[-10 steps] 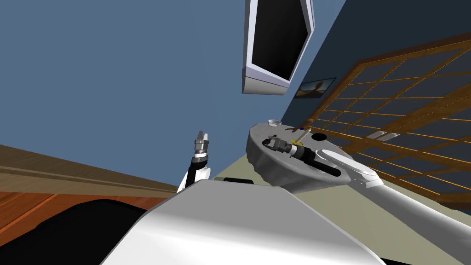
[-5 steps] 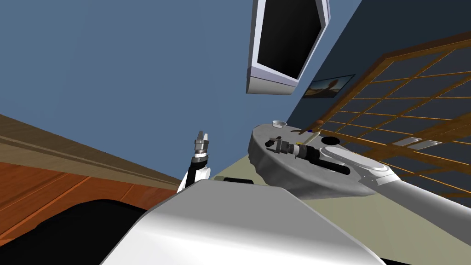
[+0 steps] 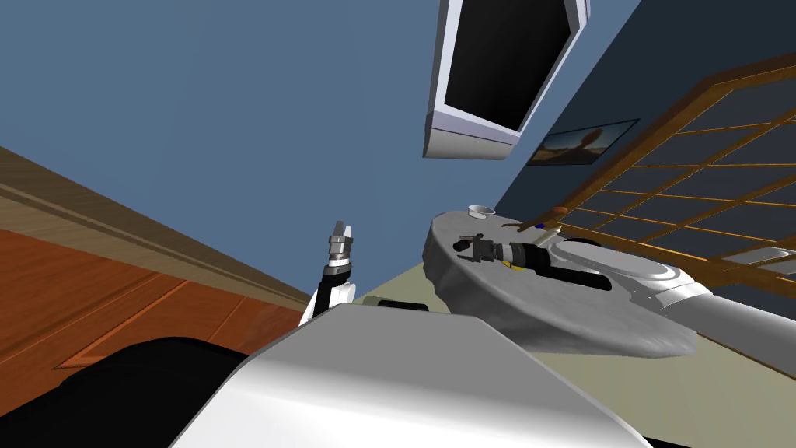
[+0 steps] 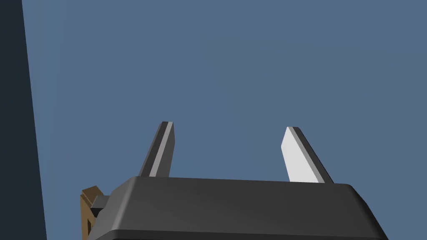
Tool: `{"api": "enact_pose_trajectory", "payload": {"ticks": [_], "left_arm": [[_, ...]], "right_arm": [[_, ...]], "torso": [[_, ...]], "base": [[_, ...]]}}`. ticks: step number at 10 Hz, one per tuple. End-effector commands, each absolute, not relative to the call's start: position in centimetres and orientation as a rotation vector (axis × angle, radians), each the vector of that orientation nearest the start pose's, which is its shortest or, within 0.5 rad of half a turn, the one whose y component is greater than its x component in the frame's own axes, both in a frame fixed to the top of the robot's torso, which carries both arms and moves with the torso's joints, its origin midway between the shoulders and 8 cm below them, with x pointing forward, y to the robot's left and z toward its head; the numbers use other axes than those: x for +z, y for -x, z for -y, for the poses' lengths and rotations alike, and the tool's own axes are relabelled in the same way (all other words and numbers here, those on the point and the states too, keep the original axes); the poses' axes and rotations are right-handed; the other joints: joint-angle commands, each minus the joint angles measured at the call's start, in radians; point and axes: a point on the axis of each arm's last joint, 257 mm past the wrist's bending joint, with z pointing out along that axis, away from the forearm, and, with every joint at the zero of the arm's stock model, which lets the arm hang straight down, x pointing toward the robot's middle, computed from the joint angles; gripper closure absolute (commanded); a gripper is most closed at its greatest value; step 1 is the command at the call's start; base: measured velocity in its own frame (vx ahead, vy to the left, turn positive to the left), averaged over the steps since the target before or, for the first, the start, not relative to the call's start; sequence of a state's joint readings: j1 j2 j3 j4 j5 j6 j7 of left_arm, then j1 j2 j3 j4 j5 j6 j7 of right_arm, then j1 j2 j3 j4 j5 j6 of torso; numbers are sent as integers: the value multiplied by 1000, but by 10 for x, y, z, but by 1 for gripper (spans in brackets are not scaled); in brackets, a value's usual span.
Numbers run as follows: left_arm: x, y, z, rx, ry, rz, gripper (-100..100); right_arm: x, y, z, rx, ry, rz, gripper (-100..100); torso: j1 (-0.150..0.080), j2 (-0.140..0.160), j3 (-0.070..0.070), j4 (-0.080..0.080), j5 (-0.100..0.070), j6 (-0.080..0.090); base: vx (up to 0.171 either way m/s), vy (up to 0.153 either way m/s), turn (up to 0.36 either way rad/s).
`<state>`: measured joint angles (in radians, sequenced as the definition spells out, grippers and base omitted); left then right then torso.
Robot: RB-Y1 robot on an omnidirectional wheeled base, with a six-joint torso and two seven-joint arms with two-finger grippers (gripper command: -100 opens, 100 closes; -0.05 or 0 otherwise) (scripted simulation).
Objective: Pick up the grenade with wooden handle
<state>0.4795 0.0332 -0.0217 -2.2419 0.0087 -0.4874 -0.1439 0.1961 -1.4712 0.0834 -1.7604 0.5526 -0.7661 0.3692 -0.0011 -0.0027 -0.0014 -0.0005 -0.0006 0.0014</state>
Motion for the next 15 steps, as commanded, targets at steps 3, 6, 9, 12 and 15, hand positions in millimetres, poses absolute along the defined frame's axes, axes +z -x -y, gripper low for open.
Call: {"api": "enact_pose_trajectory", "payload": {"ticks": [3, 6, 9, 12, 15], "left_arm": [[11, -356, -270, -1197, 610, -692, 0], [11, -356, -270, -1197, 610, -692, 0], [11, -356, -270, -1197, 610, -692, 0], [11, -356, -270, -1197, 610, -692, 0], [11, -356, -270, -1197, 610, -692, 0]], "right_arm": [[-142, -390, 331, 198, 1455, -1583, -100], [-158, -379, 366, 112, 1626, -1627, -100], [-158, -373, 392, 42, 1753, -1657, -100], [-160, -366, 414, -7, 1851, -1680, -100], [-161, -359, 434, -48, 1940, -1702, -100]], "torso": [[0, 0, 0, 0, 0, 0], [0, 0, 0, 0, 0, 0], [0, -1, -1, 0, 0, 0], [1, -1, -1, 0, 0, 1], [1, -1, -1, 0, 0, 0]], "base": [[7, -8, 101], [9, -3, 181], [17, -5, 107], [18, -3, 85], [17, -1, 81]]}}
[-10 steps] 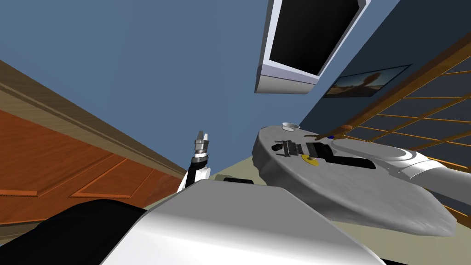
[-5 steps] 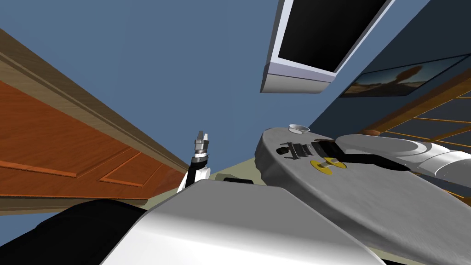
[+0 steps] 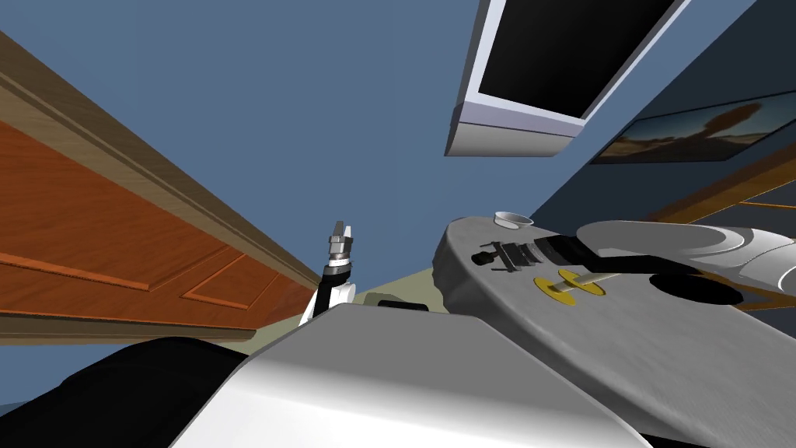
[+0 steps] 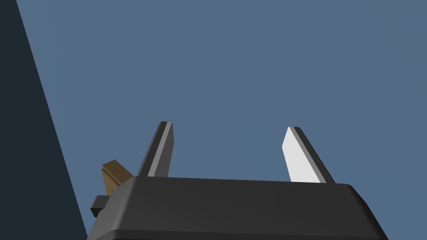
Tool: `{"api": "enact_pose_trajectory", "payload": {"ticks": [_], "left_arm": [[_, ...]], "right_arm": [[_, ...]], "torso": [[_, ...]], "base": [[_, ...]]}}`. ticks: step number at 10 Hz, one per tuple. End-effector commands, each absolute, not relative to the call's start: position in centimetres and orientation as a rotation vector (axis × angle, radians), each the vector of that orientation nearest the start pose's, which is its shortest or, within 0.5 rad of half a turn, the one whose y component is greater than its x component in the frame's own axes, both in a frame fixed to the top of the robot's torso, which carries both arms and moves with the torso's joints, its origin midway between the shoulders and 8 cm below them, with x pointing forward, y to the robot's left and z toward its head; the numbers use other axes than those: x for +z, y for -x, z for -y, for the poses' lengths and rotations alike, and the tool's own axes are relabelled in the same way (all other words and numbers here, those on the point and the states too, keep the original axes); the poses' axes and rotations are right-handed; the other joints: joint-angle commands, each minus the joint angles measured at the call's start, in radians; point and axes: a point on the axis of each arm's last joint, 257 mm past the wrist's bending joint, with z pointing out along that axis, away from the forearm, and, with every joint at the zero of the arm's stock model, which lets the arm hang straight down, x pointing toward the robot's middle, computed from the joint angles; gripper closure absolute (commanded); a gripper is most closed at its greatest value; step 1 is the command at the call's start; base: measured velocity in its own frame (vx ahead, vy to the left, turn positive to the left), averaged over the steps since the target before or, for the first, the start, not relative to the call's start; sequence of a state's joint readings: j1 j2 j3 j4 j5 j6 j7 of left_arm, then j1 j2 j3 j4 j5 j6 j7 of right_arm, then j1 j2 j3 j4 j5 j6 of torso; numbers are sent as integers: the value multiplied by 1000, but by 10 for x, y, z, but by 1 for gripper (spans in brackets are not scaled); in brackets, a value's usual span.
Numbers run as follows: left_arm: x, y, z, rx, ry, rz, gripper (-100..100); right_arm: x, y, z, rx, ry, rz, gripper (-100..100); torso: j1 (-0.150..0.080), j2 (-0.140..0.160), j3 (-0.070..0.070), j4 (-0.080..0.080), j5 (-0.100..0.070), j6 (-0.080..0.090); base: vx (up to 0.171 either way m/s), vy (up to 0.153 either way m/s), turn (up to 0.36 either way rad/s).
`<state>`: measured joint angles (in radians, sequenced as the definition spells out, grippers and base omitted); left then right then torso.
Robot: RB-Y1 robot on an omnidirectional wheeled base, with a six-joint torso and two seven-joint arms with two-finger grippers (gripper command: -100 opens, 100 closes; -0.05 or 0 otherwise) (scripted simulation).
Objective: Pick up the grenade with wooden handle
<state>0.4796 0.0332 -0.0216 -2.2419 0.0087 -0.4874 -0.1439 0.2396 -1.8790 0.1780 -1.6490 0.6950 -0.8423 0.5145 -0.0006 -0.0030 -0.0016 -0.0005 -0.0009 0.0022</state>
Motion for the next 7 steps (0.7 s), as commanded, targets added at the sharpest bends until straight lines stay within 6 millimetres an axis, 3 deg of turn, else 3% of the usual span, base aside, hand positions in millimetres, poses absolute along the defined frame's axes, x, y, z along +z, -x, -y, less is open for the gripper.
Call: {"api": "enact_pose_trajectory", "payload": {"ticks": [1, 2, 4, 5, 7], "left_arm": [[11, -356, -270, -1197, 610, -692, 0], [11, -356, -270, -1197, 610, -692, 0], [11, -356, -270, -1197, 610, -692, 0], [11, -356, -270, -1197, 610, -692, 0], [11, -356, -270, -1197, 610, -692, 0]], "right_arm": [[-161, -351, 454, -83, 2024, -1723, -100], [-164, -342, 470, -99, 2085, -1742, -100], [-160, -342, 473, -112, 2102, -1744, -100], [-160, -334, 491, -134, 2172, -1765, -100], [-160, -334, 491, -134, 2172, -1765, -100]], "torso": [[0, 0, 0, 0, 0, 0], [0, -1, 0, 0, 0, -1], [-1, -2, -1, 0, 0, 0], [0, -1, 0, 0, 0, 0], [0, -1, -1, 0, 0, 0]], "base": [[24, -1, 114], [47, -12, 247], [30, -8, 19], [27, -3, 132], [22, -7, 22]]}}
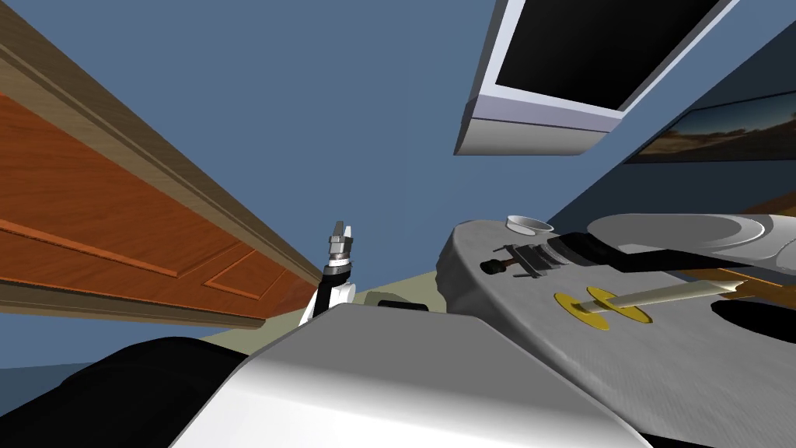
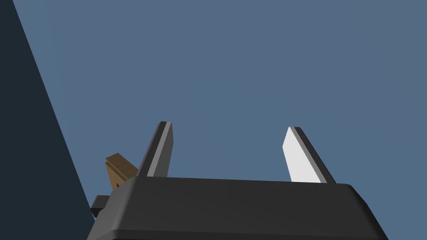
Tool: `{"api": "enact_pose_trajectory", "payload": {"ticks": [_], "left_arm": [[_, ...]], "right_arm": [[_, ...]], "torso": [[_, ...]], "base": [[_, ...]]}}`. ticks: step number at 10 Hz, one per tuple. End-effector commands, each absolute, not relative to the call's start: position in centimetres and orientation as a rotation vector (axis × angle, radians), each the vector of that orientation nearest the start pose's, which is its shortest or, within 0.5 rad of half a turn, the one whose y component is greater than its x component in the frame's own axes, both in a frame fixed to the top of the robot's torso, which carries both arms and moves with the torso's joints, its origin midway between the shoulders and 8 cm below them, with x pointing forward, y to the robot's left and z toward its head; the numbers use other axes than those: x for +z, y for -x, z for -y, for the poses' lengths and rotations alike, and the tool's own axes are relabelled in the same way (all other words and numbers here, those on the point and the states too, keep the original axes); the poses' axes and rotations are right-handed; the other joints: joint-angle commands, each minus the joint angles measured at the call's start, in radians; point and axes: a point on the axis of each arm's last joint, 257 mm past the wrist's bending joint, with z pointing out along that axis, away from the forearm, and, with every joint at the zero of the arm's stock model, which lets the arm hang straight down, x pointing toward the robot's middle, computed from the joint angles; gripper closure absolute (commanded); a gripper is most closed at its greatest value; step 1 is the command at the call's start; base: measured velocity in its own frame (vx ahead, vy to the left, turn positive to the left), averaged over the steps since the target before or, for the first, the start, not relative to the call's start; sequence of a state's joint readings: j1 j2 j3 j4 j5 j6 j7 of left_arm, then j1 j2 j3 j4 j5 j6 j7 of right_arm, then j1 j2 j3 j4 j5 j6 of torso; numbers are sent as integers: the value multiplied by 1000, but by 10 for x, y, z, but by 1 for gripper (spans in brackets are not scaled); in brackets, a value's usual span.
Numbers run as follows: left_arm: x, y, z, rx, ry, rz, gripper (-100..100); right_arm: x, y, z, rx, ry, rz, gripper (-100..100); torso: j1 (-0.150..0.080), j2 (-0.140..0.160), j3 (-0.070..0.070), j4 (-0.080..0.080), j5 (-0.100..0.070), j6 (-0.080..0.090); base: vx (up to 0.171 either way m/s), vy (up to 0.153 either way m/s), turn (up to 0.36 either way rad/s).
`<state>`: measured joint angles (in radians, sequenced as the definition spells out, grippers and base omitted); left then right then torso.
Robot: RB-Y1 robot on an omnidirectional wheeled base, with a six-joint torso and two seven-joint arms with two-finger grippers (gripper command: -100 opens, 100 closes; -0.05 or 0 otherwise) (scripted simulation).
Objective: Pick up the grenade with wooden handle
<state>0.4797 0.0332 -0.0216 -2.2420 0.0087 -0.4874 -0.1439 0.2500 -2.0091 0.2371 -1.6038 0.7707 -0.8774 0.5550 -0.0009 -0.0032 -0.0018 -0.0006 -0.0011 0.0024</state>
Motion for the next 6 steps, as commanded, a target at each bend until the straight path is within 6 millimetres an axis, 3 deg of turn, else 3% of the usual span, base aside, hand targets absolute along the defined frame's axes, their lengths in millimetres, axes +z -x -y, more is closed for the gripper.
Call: {"api": "enact_pose_trajectory", "payload": {"ticks": [1, 2, 3, 4, 6], "left_arm": [[11, -356, -270, -1197, 610, -692, 0], [11, -356, -270, -1197, 610, -692, 0], [11, -356, -270, -1197, 610, -692, 0], [11, -356, -270, -1197, 610, -692, 0], [11, -356, -270, -1197, 610, -692, 0]], "right_arm": [[-160, -324, 507, -149, 2234, -1785, -100], [-161, -315, 521, -156, 2289, -1805, -100], [-161, -315, 521, -156, 2289, -1805, -100], [-167, -293, 543, -141, 2371, -1844, -100], [-172, -282, 550, -119, 2398, -1862, -100]], "torso": [[0, 0, 0, 0, 0, 0], [0, -1, 0, 0, 0, -1], [-1, -2, -1, -1, 0, -1], [-1, -3, -2, -1, 0, 0], [-2, -6, -3, -1, -1, 0]], "base": [[27, -8, 95], [58, -31, 151], [58, -31, 56], [95, -26, 164], [99, -33, 56]]}}
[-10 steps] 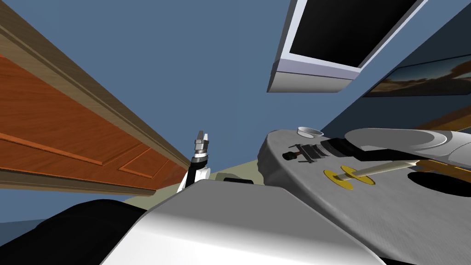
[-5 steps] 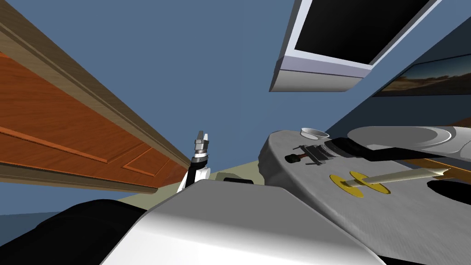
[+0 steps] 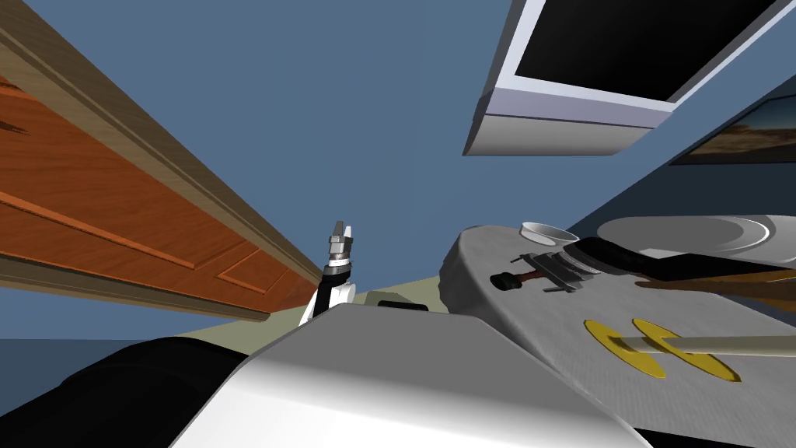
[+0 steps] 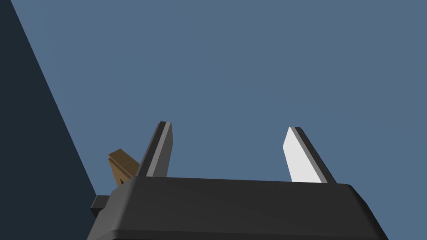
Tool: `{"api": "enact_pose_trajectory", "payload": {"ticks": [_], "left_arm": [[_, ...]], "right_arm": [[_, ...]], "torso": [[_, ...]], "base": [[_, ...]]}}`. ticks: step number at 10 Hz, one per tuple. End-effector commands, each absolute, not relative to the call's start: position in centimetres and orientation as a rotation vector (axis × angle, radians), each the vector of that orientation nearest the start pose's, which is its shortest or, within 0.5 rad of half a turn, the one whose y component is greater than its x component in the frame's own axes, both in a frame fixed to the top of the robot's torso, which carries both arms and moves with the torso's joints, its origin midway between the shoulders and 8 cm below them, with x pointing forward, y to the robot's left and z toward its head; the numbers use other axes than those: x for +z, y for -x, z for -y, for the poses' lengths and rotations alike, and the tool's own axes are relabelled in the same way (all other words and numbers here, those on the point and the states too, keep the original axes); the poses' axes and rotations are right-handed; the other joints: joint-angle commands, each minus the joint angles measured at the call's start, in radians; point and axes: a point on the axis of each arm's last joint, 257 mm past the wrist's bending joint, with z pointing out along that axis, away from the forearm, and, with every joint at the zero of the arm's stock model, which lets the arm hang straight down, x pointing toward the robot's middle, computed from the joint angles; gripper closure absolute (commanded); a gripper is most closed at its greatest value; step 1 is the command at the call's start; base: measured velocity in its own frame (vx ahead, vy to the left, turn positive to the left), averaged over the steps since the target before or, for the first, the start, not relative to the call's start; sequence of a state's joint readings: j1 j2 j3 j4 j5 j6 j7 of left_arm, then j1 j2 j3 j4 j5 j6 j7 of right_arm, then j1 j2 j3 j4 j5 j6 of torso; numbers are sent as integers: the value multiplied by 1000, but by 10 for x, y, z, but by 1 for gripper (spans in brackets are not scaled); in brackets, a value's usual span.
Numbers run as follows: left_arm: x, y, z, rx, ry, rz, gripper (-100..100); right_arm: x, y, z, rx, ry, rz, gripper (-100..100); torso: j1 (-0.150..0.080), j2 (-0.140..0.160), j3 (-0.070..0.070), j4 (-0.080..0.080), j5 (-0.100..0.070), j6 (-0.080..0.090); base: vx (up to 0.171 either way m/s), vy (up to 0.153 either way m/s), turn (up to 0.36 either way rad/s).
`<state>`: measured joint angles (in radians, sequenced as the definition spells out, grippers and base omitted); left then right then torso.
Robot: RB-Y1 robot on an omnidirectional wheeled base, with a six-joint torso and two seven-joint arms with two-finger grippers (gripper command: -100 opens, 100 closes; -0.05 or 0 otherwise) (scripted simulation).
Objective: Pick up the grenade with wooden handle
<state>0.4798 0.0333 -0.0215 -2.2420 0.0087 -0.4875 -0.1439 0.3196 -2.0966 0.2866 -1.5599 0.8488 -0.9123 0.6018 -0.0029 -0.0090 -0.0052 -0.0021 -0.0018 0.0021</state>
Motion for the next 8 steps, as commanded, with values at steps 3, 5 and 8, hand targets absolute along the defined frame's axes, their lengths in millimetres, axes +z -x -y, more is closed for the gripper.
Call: {"api": "enact_pose_trajectory", "payload": {"ticks": [3, 5, 8], "left_arm": [[11, -356, -270, -1197, 610, -692, 0], [11, -356, -270, -1197, 610, -692, 0], [11, -356, -270, -1197, 610, -692, 0]], "right_arm": [[-184, -261, 558, -68, 2426, -1892, -100], [-182, -266, 556, -79, 2426, -1881, -100], [-183, -264, 557, -74, 2426, -1887, 0]], "torso": [[2, 5, 3, 1, 1, 0], [2, 3, 2, 1, 1, 0], [3, 7, 4, 2, 1, 0]], "base": [[43, -11, 33], [50, -15, 27], [0, 0, 0]]}}
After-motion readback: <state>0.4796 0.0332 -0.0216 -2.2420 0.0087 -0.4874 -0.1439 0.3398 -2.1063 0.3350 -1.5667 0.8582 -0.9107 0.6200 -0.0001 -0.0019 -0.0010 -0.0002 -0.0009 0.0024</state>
